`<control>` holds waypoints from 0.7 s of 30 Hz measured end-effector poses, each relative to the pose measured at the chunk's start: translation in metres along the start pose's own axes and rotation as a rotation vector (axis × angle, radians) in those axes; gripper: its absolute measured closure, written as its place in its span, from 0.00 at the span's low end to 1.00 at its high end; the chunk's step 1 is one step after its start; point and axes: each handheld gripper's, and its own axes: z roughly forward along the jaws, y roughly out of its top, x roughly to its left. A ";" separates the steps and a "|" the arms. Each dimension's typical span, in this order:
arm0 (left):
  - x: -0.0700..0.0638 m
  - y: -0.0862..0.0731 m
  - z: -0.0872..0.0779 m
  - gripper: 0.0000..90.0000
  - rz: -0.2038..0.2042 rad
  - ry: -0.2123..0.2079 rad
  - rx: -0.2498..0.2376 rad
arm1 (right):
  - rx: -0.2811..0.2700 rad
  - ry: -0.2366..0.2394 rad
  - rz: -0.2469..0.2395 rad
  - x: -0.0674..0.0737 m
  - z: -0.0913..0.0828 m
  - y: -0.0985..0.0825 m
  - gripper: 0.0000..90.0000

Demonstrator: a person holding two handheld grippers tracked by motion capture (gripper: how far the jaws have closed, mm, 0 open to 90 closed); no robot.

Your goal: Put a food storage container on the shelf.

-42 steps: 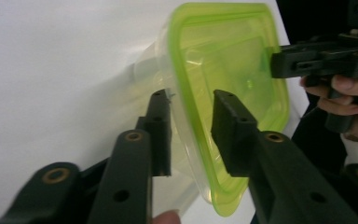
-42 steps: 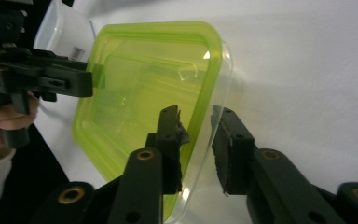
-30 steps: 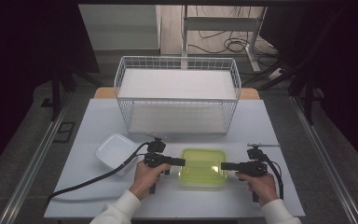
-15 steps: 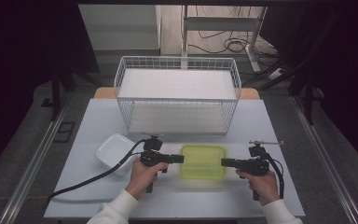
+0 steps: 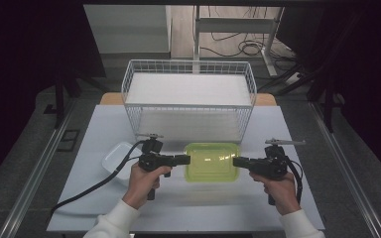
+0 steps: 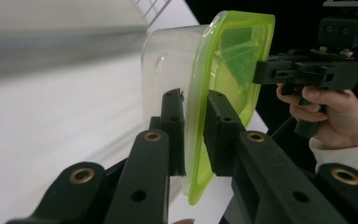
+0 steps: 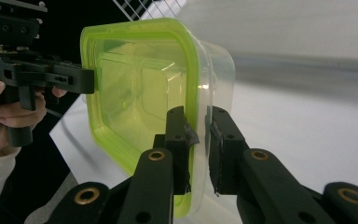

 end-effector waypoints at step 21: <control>-0.026 0.041 -0.044 0.88 0.103 0.017 -0.094 | -0.089 0.023 -0.135 0.038 -0.012 0.056 0.88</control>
